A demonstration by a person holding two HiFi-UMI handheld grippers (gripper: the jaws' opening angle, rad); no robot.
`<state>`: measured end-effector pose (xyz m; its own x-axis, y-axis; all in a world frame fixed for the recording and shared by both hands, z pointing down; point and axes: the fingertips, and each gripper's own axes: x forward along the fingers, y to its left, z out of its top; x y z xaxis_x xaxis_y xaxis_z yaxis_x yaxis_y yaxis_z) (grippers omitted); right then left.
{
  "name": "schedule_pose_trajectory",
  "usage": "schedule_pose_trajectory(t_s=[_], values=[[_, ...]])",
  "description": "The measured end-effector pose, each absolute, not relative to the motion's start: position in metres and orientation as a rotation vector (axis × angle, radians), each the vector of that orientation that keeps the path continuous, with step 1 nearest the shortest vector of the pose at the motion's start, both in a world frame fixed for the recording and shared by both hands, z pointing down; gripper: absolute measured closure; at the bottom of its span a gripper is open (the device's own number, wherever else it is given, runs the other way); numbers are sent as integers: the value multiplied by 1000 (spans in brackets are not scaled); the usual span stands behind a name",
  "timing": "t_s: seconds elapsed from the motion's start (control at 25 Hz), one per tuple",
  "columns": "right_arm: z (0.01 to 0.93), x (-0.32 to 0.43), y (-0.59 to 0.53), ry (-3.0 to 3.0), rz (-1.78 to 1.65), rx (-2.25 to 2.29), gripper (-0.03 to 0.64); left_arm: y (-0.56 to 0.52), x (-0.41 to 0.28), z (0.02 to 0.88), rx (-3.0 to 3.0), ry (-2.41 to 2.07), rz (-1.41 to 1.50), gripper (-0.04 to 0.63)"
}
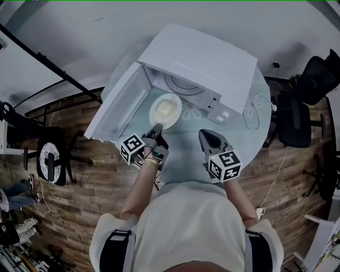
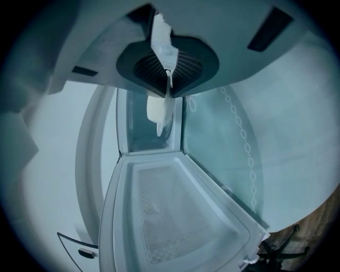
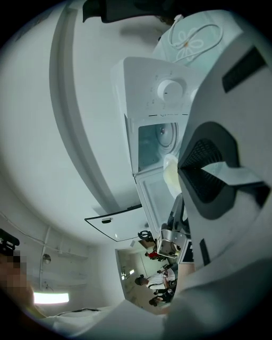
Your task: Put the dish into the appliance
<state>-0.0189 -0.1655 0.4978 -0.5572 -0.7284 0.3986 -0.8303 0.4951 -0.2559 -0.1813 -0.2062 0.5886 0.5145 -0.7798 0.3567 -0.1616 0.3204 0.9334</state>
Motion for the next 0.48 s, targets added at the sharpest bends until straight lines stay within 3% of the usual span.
schedule_pose_trajectory(t_s=[0.48], values=[[511,-24,-170,-2434,675,1370,611,-279,-161,604,1263,-892,-444,563]])
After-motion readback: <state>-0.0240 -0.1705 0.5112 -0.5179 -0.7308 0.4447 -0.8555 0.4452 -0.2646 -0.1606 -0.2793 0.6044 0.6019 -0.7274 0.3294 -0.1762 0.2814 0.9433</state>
